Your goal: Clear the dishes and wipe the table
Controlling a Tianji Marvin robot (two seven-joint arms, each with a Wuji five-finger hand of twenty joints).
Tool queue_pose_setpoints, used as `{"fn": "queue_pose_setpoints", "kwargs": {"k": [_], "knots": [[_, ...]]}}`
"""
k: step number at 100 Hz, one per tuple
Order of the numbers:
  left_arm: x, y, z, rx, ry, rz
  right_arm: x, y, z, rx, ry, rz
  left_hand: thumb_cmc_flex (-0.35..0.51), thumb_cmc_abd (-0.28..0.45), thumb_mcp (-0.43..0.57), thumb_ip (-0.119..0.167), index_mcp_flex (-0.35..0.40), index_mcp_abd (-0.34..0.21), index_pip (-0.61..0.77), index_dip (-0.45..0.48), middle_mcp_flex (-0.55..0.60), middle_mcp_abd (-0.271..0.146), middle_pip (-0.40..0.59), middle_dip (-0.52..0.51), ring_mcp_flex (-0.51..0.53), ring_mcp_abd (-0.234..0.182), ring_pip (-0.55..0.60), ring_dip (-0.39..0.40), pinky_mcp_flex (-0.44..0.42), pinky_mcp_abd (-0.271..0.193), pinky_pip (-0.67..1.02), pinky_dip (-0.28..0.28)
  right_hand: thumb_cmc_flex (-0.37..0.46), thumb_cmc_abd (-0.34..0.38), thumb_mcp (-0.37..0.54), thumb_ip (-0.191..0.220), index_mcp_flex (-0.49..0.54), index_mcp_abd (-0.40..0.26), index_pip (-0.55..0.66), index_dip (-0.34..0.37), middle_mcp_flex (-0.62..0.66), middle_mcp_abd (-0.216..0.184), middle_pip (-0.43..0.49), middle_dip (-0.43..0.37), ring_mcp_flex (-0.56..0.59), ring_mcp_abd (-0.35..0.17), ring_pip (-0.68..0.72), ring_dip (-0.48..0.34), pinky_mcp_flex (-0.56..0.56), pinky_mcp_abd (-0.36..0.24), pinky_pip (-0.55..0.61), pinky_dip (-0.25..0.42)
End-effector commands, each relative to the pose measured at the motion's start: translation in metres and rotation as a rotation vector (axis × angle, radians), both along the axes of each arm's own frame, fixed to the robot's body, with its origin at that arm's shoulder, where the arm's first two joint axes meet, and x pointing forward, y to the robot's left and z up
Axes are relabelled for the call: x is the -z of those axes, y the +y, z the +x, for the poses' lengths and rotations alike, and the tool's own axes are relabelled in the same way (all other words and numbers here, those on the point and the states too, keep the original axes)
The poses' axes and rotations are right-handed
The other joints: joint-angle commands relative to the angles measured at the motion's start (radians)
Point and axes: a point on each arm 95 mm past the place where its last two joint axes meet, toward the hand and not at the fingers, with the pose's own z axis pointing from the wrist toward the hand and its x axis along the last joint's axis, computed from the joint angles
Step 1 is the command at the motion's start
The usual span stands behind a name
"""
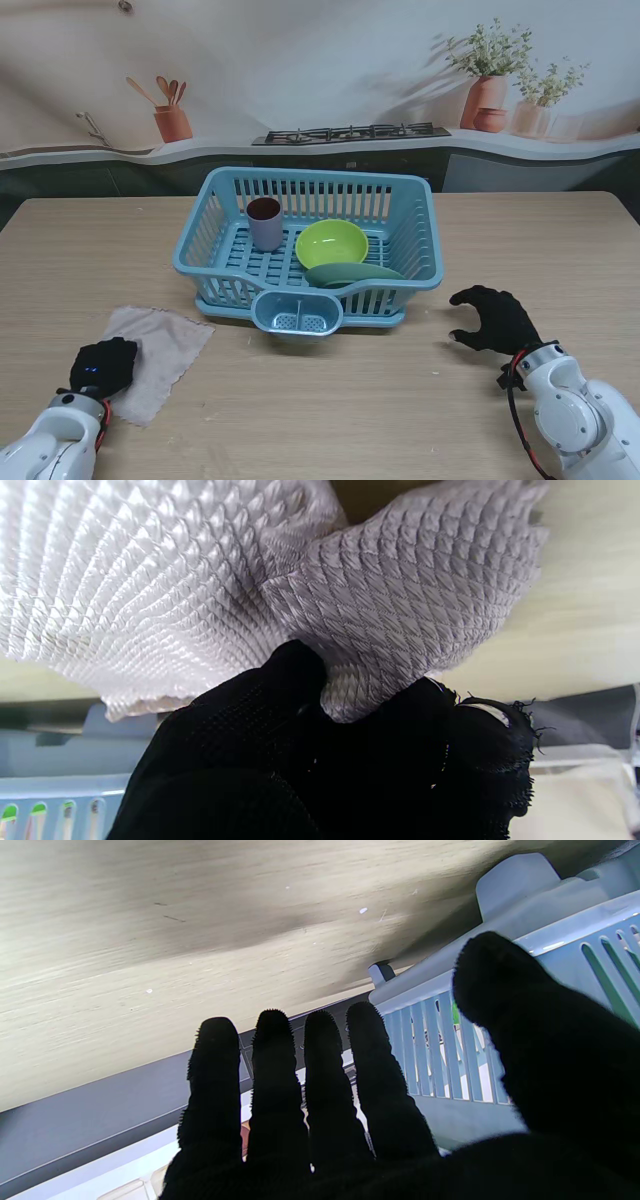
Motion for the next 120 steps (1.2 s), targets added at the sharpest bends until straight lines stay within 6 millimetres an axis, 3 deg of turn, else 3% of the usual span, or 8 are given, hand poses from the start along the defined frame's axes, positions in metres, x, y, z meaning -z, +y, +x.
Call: {"fn": "queue_pose_setpoints", "kwargs": {"k": [1, 28, 47, 71, 106, 120], "knots": [[0.003, -0.005, 0.011, 0.009, 0.008, -0.019, 0.001, 0.002, -0.002, -0.008, 0.008, -0.003, 0.048, 0.021, -0.001, 0.018, 0.045, -0.114, -0.006, -0.025, -0.002, -0.043, -0.009, 0.005, -0.013, 0.019, -0.003, -0.005, -0.006, 0.051, 0.011, 0.031, 0.008, 0.025, -0.006, 0.021, 0.002, 0.003, -0.004, 0.01, 0.0, 0.002, -0.013, -0.011, 0.001, 0.004, 0.005, -0.003, -0.012, -0.02, -0.001, 0.003], [0.006, -0.008, 0.055, 0.012, -0.028, -0.067, 0.001, 0.001, -0.002, -0.002, 0.008, -0.005, 0.047, 0.026, -0.006, 0.018, 0.043, -0.123, -0.009, -0.03, -0.008, -0.057, -0.008, 0.0, -0.017, 0.007, -0.017, -0.015, -0.02, 0.051, 0.001, 0.028, 0.008, 0.027, -0.006, 0.021, 0.002, 0.003, -0.004, 0.01, 0.0, 0.003, -0.013, -0.011, 0.001, 0.005, 0.005, -0.003, -0.012, -0.02, -0.001, 0.003], [0.007, 0.0, 0.061, 0.003, -0.05, -0.073, 0.001, 0.001, -0.002, 0.001, 0.01, -0.01, 0.045, 0.027, -0.011, 0.017, 0.042, -0.123, -0.009, -0.03, -0.011, -0.056, -0.002, -0.002, -0.019, 0.005, -0.014, -0.017, -0.022, 0.051, -0.001, 0.027, 0.008, 0.027, -0.006, 0.021, 0.002, 0.004, -0.004, 0.01, 0.0, 0.002, -0.013, -0.011, 0.001, 0.005, 0.005, -0.003, -0.011, -0.019, 0.0, 0.003], [0.013, 0.003, 0.041, -0.024, -0.065, -0.07, 0.003, 0.001, -0.002, 0.001, 0.016, -0.011, 0.052, 0.023, -0.005, 0.02, 0.043, -0.117, -0.007, -0.029, -0.01, -0.05, 0.001, -0.006, -0.021, 0.014, -0.013, -0.019, -0.028, 0.051, -0.005, 0.026, 0.008, 0.026, -0.006, 0.021, 0.002, 0.004, -0.004, 0.01, 0.0, 0.002, -0.013, -0.012, 0.002, 0.005, 0.005, -0.003, -0.012, -0.019, -0.001, 0.003], [0.019, 0.009, -0.015, -0.056, -0.037, 0.019, 0.002, 0.001, -0.003, -0.004, 0.019, -0.009, 0.051, 0.016, 0.003, 0.019, 0.049, -0.12, -0.002, -0.028, -0.008, -0.043, 0.001, -0.005, -0.026, 0.025, -0.013, -0.019, -0.036, 0.051, -0.011, 0.03, 0.008, 0.025, -0.005, 0.021, 0.002, 0.003, -0.004, 0.01, -0.001, 0.003, -0.013, -0.011, 0.0, 0.006, 0.005, -0.003, -0.013, -0.018, -0.001, 0.003], [0.019, 0.016, -0.03, -0.041, -0.045, 0.026, 0.002, 0.001, -0.003, -0.007, 0.021, -0.011, 0.037, 0.001, 0.027, 0.014, 0.051, -0.153, 0.016, -0.015, -0.004, -0.072, -0.014, 0.015, -0.054, 0.024, -0.033, -0.018, -0.078, 0.051, -0.047, 0.032, 0.008, 0.025, -0.005, 0.021, 0.001, 0.003, -0.004, 0.01, -0.001, 0.002, -0.013, -0.011, 0.0, 0.005, 0.005, -0.003, -0.013, -0.019, -0.001, 0.003]]}}
